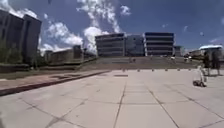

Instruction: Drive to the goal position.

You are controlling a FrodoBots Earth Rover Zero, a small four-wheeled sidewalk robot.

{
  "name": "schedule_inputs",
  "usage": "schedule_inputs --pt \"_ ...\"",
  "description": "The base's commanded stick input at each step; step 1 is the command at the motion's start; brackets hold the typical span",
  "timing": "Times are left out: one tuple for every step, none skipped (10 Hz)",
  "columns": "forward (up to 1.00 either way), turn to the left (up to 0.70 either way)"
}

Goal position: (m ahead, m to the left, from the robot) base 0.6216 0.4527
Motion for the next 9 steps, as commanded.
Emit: schedule_inputs --pt "0.35 0.03" --pt "0.20 0.21" --pt "0.04 0.38" --pt "0.00 0.39" --pt "0.00 0.37" --pt "0.00 0.35" --pt "0.00 0.34" --pt "0.00 0.32" --pt "0.00 0.32"
